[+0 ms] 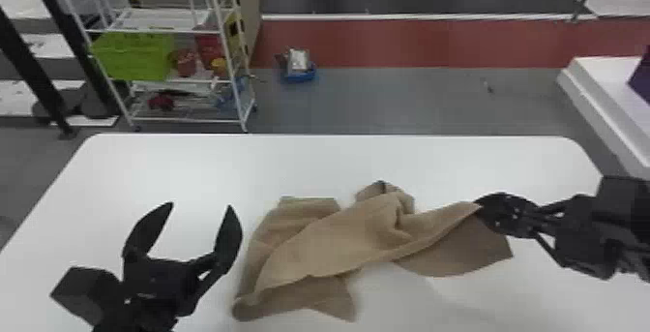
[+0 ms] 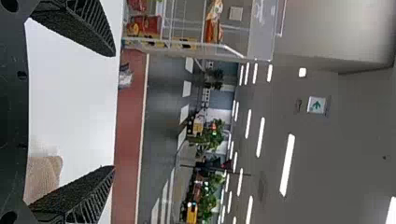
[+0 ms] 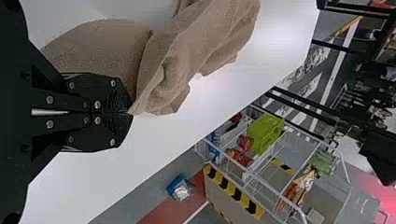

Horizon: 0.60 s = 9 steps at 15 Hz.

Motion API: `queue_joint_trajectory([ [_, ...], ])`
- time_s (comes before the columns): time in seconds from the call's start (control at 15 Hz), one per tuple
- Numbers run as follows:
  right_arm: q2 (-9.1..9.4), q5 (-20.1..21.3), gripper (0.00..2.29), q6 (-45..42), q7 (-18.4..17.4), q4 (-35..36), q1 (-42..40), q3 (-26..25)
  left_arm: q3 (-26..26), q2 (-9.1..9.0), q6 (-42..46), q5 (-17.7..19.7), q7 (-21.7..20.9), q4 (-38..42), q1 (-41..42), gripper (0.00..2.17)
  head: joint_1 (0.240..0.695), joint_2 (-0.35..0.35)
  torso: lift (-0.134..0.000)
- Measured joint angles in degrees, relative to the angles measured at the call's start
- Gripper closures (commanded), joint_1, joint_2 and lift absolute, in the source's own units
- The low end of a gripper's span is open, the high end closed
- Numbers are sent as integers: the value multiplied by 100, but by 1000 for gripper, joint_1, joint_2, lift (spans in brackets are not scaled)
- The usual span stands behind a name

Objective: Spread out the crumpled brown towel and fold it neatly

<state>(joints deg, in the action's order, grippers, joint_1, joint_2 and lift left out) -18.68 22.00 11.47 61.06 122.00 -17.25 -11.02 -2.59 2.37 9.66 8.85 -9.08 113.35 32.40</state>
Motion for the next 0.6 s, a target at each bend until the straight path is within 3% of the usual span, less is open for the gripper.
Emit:
queue_joint_trajectory([
  [0.2,4,365,1504,-534,-215,-725,386,148,-6,-7,-42,-137,-57,-109,-100,90,695,-10,-122],
  [0.6,96,438,1504,-156,-638,-2197,1679,182,-113,-7,-137,-791,-85,-131,-148,147,695,-65,-122],
])
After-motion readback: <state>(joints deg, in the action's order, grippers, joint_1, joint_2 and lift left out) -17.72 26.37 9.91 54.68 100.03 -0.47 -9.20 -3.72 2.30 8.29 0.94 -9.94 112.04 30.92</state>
